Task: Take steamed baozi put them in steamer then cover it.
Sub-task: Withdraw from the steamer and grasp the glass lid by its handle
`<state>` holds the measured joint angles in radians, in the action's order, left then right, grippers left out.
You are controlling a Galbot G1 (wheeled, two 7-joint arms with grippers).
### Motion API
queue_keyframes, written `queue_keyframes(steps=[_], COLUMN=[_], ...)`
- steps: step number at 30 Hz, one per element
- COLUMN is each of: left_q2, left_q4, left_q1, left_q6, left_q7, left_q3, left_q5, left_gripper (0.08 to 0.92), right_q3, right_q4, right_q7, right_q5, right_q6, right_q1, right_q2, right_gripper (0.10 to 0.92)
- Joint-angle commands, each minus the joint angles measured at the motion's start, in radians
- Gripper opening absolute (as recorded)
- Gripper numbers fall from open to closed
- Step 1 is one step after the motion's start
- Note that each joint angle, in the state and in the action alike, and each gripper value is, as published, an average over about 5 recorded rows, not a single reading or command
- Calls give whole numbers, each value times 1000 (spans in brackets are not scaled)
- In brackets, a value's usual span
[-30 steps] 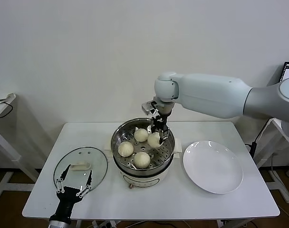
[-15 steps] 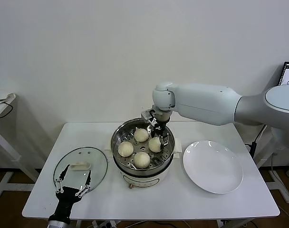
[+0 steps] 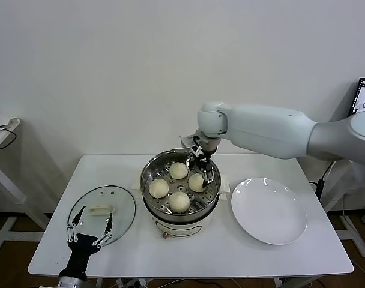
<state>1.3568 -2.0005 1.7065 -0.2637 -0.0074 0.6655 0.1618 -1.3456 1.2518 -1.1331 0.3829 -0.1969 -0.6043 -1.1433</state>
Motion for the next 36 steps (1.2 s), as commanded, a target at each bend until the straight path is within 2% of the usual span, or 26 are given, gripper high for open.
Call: queue_keyframes(steps=[1, 4, 8, 10, 12, 16, 22, 28, 36], left_q2=[-1, -5, -14, -18, -22, -34, -59, -93, -94], left_q4=[8, 17, 40, 56, 74, 99, 180, 277, 380], left_q1=[-36, -59, -98, -117, -137, -163, -205, -219, -237], left_q6=[-1, -6, -6, -4, 3, 34, 49, 45, 17], left_q7=[-16, -31, -60, -76, -100, -143, -145, -137, -223], left_q3=[11, 19, 26, 31, 38, 48, 54, 59, 40], left_q5=[92, 166, 270, 327, 411, 562, 747, 987, 1250], left_gripper=[823, 823, 823, 823, 823, 823, 823, 823, 823], right_q3=[285, 407, 656, 799, 986, 1343, 1623, 1818, 1892], right_q4=[191, 263, 338, 350, 349, 348, 334, 350, 336], right_q7=[326, 685, 1163, 1318, 1409, 1448, 1456, 1387, 1350], right_q5=[91, 132, 157, 147, 121, 85, 68, 48, 16], right_q6=[140, 232, 306, 342, 383, 427, 463, 465, 496], right_q1=[75, 200, 513, 703, 926, 1303, 1594, 1766, 1838], right_q2=[299, 430, 547, 569, 567, 513, 350, 173, 51], right_gripper=[823, 823, 823, 823, 823, 823, 823, 823, 823])
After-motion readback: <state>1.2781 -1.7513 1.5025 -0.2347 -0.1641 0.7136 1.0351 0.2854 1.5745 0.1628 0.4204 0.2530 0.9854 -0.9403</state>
